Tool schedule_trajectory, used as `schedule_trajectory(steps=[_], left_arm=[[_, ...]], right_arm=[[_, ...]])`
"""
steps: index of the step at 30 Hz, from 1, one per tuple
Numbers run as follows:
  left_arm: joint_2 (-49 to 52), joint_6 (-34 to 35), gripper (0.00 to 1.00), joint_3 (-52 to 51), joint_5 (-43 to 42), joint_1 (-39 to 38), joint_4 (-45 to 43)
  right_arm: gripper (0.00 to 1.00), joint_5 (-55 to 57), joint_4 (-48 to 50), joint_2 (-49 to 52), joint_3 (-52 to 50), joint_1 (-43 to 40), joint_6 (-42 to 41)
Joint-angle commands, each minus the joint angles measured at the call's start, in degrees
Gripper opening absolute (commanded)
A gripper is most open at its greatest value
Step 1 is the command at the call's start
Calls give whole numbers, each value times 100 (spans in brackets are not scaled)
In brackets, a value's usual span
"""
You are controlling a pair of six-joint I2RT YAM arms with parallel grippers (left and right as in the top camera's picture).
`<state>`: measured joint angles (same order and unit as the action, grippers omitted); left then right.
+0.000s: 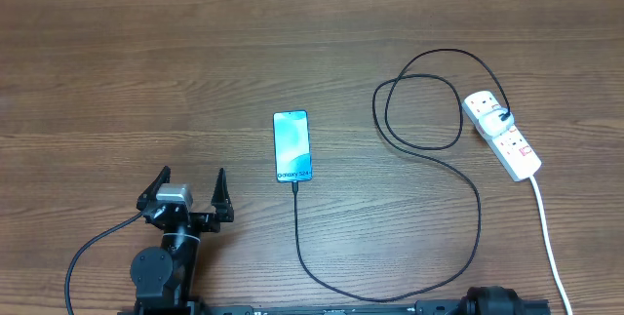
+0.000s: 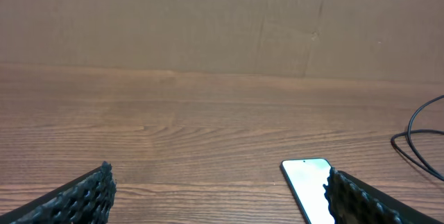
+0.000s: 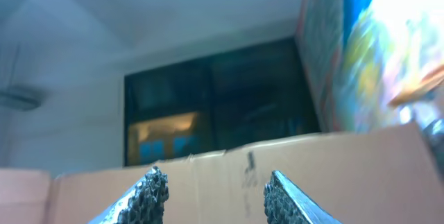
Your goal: Plug charger to phone and switch on socket
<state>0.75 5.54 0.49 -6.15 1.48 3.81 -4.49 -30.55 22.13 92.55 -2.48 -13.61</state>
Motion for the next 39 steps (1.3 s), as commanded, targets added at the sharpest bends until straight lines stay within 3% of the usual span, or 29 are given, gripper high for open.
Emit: schedule_trajectory(steps=[1,7,13,17,18,19,21,32,39], left_arm=[[-26,-87,100,-22,76,9,22],[-26,-87,100,-22,76,9,22],[-26,-87,100,-22,76,9,22],[-26,-87,100,-22,76,9,22],[-26,-87,100,-22,76,9,22],[-26,-87,100,-22,76,9,22],[-26,-87,100,-22,79,11,22],[-26,-85,100,-22,79,9,22],[-26,-87,100,-22,76,9,22]], right_arm=[[46,437,2,-326,0,13,330],[46,444,63,-1023,-269,11,326],[52,448,422,-2162,-1106,17,330],[57,509,328,-2184,-1029,28,431],[60,501,330,-2184,-1032,28,426],[69,501,365,-2184,-1051,28,426],[100,393,525,-2184,-1156,28,380],[100,59,2503,-2184,-2715,179,321],[100,52,1908,-2179,-4454,179,273]])
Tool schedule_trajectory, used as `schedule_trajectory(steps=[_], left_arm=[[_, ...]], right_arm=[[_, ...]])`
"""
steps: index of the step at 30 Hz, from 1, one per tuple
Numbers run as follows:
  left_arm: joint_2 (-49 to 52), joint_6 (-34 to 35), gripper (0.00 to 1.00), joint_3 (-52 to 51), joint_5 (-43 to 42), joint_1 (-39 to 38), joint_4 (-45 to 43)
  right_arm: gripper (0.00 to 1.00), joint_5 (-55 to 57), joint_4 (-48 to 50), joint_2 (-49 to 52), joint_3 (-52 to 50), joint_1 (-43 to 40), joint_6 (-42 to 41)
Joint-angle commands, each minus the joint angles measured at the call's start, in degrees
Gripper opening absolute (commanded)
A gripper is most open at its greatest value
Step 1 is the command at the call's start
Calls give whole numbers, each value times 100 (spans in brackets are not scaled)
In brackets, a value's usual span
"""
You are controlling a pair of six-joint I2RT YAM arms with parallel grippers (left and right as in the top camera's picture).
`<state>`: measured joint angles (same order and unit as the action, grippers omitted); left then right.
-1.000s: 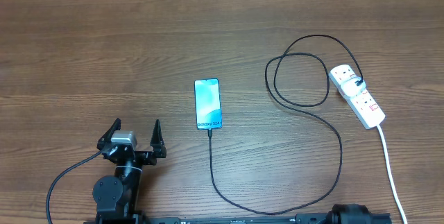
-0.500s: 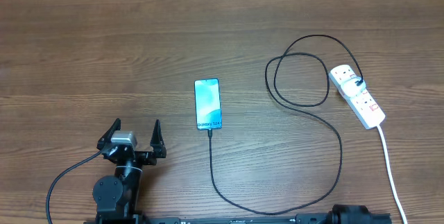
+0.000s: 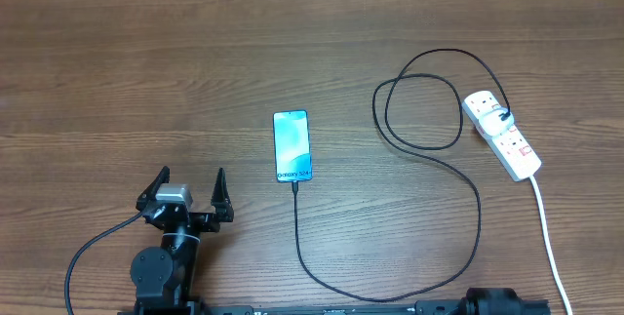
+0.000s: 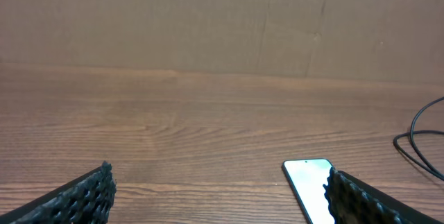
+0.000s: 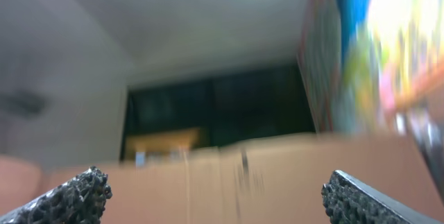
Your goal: Plug charger to phone and switch on socket
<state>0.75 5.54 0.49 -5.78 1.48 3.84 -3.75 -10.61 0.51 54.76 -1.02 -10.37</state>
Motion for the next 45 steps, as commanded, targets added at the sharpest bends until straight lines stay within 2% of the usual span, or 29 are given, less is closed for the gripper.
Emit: schedule_trajectory(steps=[1,12,20,26,29,45], left_arm=[[-26,-87,100,-22,39,9,20],[-26,-87,100,-22,42,9,20],[-26,-87,100,-22,39,9,20],[-26,-87,100,-22,39,9,20],[-26,-87,100,-22,39,9,20],[-26,-87,100,-22,39,9,20]], right_arm=[[100,-22,-76,-17,-898,33,-50],[100,-20,544,-17,-3495,33,-70],[100,-17,586,-17,-4680,33,-70],[100,-17,466,-17,-5016,33,-66],[100,-17,-463,-17,-5025,33,-68],[100,-20,-428,15,-5018,31,-68]])
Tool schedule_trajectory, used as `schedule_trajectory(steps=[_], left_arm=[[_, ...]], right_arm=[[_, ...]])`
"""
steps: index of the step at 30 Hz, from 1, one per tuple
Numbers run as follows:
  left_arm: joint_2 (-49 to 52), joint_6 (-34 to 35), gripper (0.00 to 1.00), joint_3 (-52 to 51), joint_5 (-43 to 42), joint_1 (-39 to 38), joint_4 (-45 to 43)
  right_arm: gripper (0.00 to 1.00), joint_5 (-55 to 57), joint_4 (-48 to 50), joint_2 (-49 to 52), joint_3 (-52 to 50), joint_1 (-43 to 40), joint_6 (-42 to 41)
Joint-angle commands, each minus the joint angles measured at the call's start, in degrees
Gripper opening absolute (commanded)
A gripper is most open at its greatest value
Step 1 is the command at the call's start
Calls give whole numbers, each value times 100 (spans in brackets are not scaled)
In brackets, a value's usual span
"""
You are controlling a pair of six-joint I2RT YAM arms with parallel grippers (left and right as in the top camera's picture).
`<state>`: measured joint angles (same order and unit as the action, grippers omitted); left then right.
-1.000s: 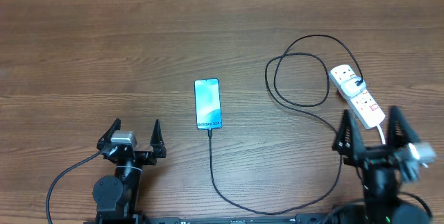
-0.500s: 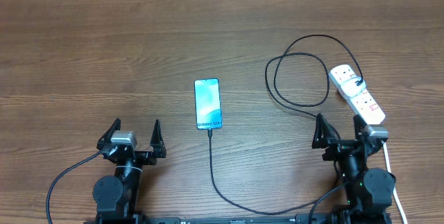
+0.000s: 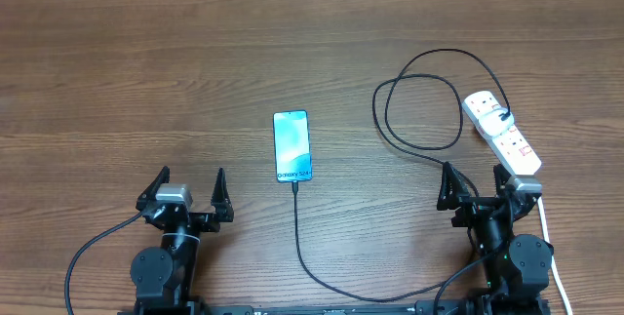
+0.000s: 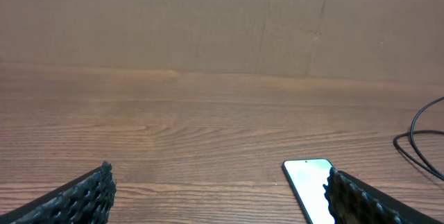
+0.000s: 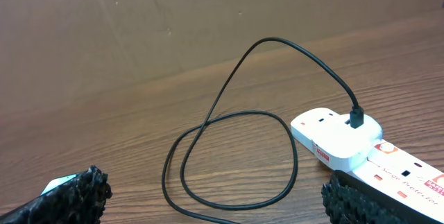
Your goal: Plug charger to phone and switch on socket
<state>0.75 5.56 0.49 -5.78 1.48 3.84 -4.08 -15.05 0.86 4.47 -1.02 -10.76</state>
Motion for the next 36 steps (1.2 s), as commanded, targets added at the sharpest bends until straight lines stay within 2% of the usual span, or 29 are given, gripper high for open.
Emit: schedule_trajectory(steps=[1,11,15,36], left_arm=[[-26,-90,100,-22,39,9,20],[-26,-90,100,-22,39,9,20],[-26,-90,100,-22,42,11,20],[-26,-90,100,-22,39,9,20]], right_arm=[[100,13,13,-20,11,33,-28],[100,13,197,-26,-42,26,-28],[100,39,1132,-33,-431,24,-26],[100,81,1075,-66,-404,11,-28]])
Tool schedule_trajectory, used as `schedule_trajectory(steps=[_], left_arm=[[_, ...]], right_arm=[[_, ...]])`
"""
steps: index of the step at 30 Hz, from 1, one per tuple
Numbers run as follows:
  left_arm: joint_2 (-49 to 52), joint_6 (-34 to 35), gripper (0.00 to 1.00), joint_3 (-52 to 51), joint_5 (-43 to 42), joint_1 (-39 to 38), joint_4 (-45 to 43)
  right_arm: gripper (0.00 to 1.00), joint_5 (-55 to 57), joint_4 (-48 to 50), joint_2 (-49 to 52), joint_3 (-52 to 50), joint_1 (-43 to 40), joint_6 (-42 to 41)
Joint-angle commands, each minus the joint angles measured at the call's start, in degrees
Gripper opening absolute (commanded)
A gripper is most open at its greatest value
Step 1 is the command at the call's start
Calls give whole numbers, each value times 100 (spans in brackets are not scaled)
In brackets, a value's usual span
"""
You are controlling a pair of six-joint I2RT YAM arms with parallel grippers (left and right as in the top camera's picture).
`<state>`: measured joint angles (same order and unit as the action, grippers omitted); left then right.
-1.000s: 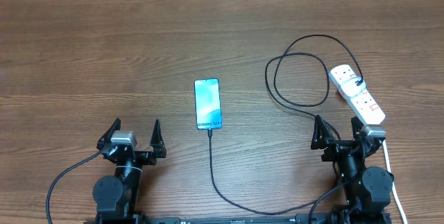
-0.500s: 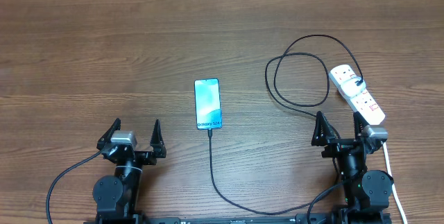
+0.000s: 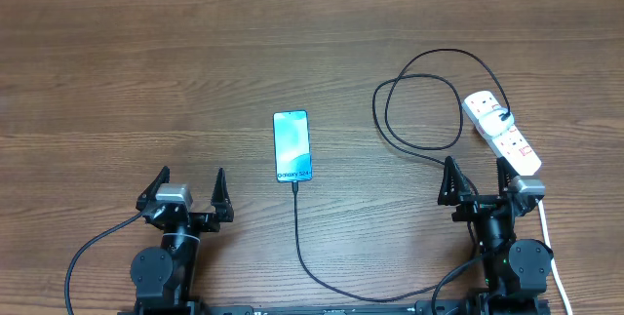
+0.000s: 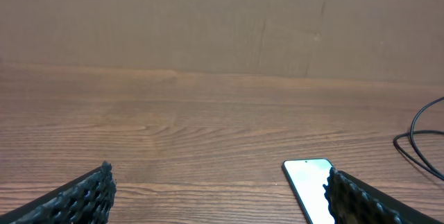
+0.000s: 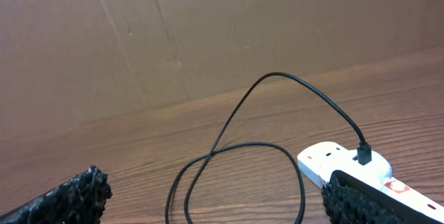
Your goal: Plug charger to phone and switch on socket
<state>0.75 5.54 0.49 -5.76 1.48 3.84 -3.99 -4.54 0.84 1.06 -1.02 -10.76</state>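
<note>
A phone (image 3: 292, 146) with a lit blue screen lies flat at mid-table, and the black charger cable (image 3: 297, 237) runs from its near end. The cable loops right (image 3: 421, 110) to a plug in the white socket strip (image 3: 501, 135). In the left wrist view the phone (image 4: 305, 182) shows at lower right. The right wrist view shows the cable loop (image 5: 236, 161) and the strip (image 5: 347, 161). My left gripper (image 3: 185, 190) stands open near the front edge, left of the phone. My right gripper (image 3: 480, 180) stands open just in front of the strip.
A brown cardboard wall (image 4: 222, 23) runs along the table's far edge. The strip's white lead (image 3: 548, 247) trails off the front right, beside the right arm. Bare wood (image 3: 146, 81) spreads across the left half.
The right gripper sits slightly farther right and its wrist view has tilted a little upward, showing more wall and less of the strip. The left arm, phone and cable are unchanged.
At first the right arm lay folded at the front edge, its camera facing the ceiling with jaws narrowly apart. Then its jaws stood wide. It then stood open on the table before the strip, and now sits slightly farther right. The left gripper stayed open throughout.
</note>
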Motion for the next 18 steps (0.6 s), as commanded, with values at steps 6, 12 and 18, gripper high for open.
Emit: schedule_trajectory(steps=[6,12,18], left_arm=[[-50,-87,100,-22,37,9,20],[-57,-87,100,-22,39,162,20],[-57,-87,100,-22,39,199,20]], right_arm=[[100,72,31,-63,-63,11,-28],[100,72,31,-63,-63,11,-28],[100,72,33,-63,-63,11,-28]])
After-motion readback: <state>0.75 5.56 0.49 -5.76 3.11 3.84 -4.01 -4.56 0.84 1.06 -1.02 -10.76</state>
